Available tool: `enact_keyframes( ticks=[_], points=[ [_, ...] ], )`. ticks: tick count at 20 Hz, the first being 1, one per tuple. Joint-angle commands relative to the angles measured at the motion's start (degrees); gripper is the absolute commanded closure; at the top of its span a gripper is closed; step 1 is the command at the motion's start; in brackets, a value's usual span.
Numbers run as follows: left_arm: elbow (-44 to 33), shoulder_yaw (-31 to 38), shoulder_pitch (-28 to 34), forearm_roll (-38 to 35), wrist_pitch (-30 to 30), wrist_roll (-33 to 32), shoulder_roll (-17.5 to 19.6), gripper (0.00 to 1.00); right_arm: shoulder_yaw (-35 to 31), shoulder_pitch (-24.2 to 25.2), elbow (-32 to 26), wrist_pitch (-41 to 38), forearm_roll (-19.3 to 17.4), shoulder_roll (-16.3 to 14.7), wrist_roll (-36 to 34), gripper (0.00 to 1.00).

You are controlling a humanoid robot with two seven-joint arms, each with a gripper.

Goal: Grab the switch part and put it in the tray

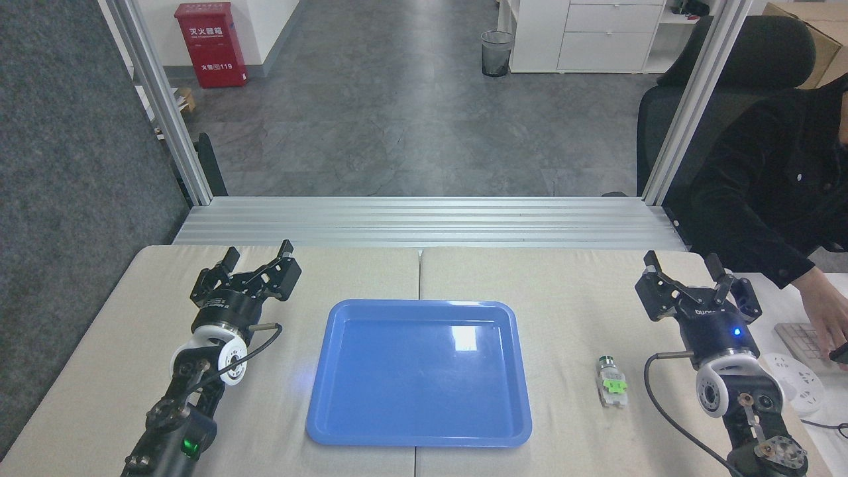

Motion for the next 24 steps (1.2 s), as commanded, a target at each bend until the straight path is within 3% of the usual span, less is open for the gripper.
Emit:
enact_keyframes(
  ticks=[1, 24],
  points=[
    [0.0, 0.0, 0.0, 0.0, 0.0, 0.0, 0.0, 0.0, 0.1, 0.0, -0.1, 0.0, 0.0, 0.0, 0.0, 0.01],
    [0.0, 0.0, 0.0, 0.0, 0.0, 0.0, 0.0, 0.0, 0.1, 0.0, 0.0, 0.0, 0.0, 0.1, -0.1, 0.01]
  ],
)
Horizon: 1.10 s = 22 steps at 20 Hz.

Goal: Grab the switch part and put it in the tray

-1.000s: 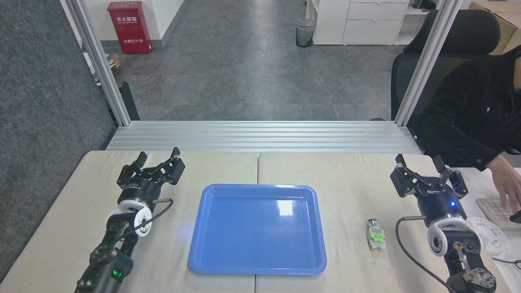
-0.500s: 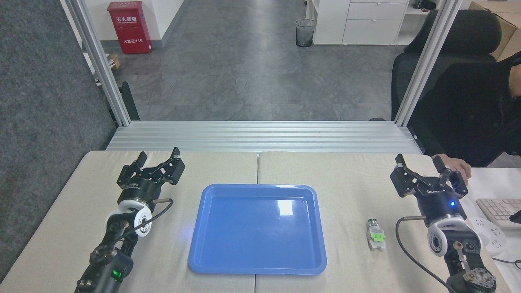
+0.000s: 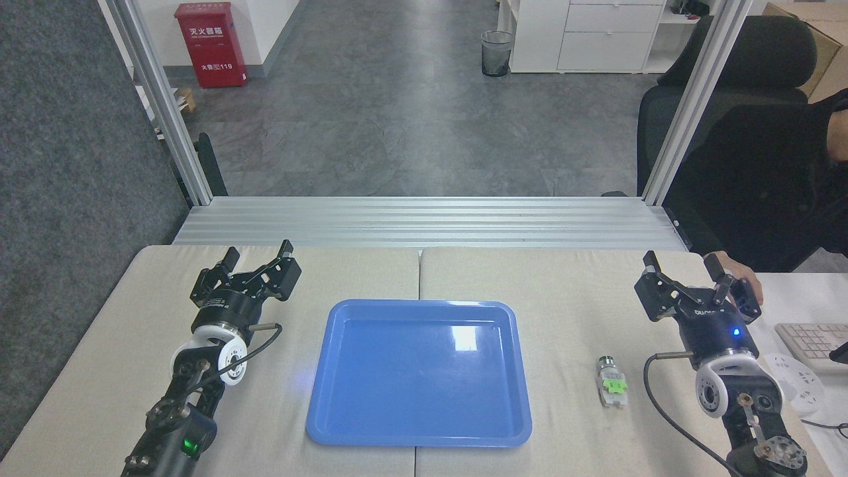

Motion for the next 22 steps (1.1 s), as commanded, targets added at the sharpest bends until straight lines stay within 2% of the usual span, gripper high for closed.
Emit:
enact_keyframes(
  ticks=[1, 10, 13, 17, 20, 22],
  points=[
    [0.0, 0.0, 0.0, 0.0, 0.0, 0.0, 0.0, 0.0, 0.0, 0.0, 0.0, 0.0, 0.0, 0.0, 0.0, 0.01],
    [0.0, 0.0, 0.0, 0.0, 0.0, 0.0, 0.0, 0.0, 0.4, 0.1, 0.0, 0.0, 0.2, 0.1, 0.0, 0.01],
    [0.0, 0.0, 0.0, 0.0, 0.0, 0.0, 0.0, 0.0, 0.6, 3.1, -1.3, -0.2, 0.3, 0.7, 0.1, 0.01],
    [0.0, 0.0, 0.0, 0.0, 0.0, 0.0, 0.0, 0.0, 1.5, 9.9, -4.6, -2.8, 0.2, 1.4, 0.9, 0.01],
    [0.0, 0.0, 0.0, 0.0, 0.0, 0.0, 0.0, 0.0, 2.3, 11.8, -4.5, -3.0, 0.3, 2.5, 6.1, 0.02],
    [0.0, 0.0, 0.0, 0.0, 0.0, 0.0, 0.0, 0.0, 2.4, 12.4, -4.3, -2.9, 0.5, 3.8, 6.8, 0.02]
  ],
)
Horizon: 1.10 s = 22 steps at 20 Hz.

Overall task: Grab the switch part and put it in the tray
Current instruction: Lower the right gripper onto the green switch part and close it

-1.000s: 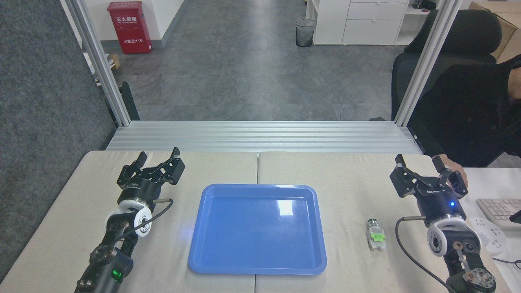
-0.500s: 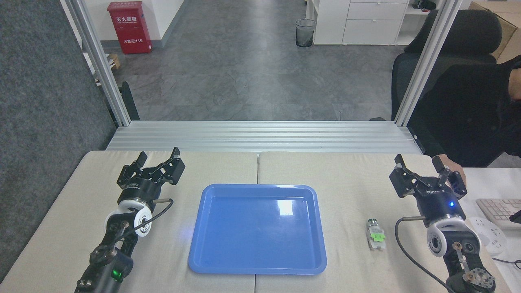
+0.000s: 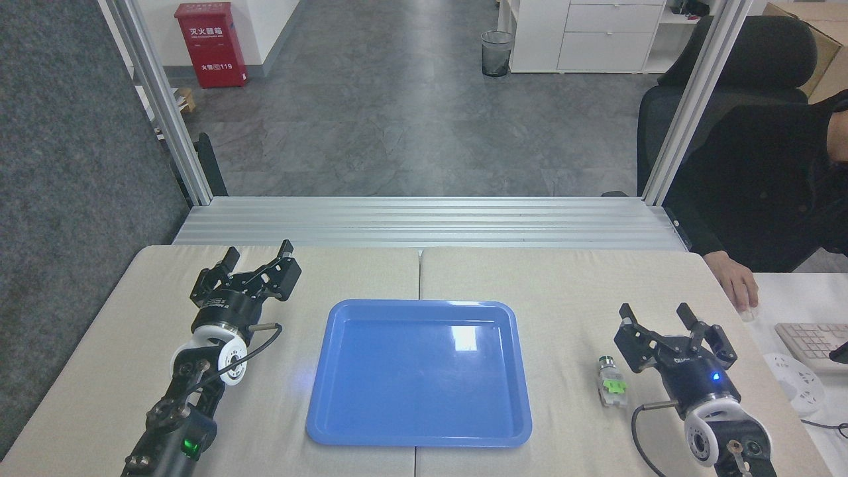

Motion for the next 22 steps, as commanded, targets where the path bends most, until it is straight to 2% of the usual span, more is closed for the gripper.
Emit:
enact_keyframes(
  ticks=[1, 6, 14, 22],
  points=[
    [0.0, 0.0, 0.0, 0.0, 0.0, 0.0, 0.0, 0.0, 1.0, 5.3, -2.2, -0.3, 0.4, 3.5, 3.2, 0.02],
    [0.0, 0.0, 0.0, 0.0, 0.0, 0.0, 0.0, 0.0, 3.5, 6.5, -1.7, 0.4, 0.8, 5.2, 6.2, 0.02],
    [0.0, 0.0, 0.0, 0.0, 0.0, 0.0, 0.0, 0.0, 5.3, 6.6, 2.2, 2.2, 0.8, 5.4, 6.6, 0.07],
    [0.0, 0.0, 0.0, 0.0, 0.0, 0.0, 0.0, 0.0, 8.2, 6.7, 3.2, 5.0, 0.8, 4.9, 6.7, 0.1]
  ],
)
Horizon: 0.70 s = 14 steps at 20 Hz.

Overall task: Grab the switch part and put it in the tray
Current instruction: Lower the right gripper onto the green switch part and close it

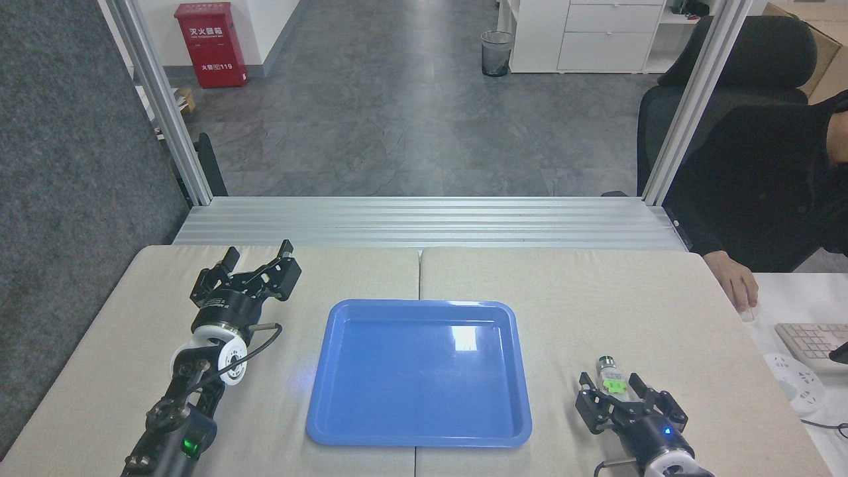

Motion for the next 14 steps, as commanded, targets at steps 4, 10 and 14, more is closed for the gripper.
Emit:
enact_keyframes(
  ticks=[4, 10, 14],
  points=[
    [0.0, 0.0, 0.0, 0.0, 0.0, 0.0, 0.0, 0.0, 3.5, 0.0, 2.4, 1.7, 0.0, 0.2, 0.0, 0.2],
    [0.0, 0.0, 0.0, 0.0, 0.0, 0.0, 0.0, 0.0, 3.5, -0.5, 2.3, 1.7, 0.0, 0.0, 2.0, 1.0],
    [0.0, 0.0, 0.0, 0.0, 0.0, 0.0, 0.0, 0.0, 2.5, -3.8, 1.4, 3.7, -0.2, -0.1, 1.9, 1.0]
  ],
)
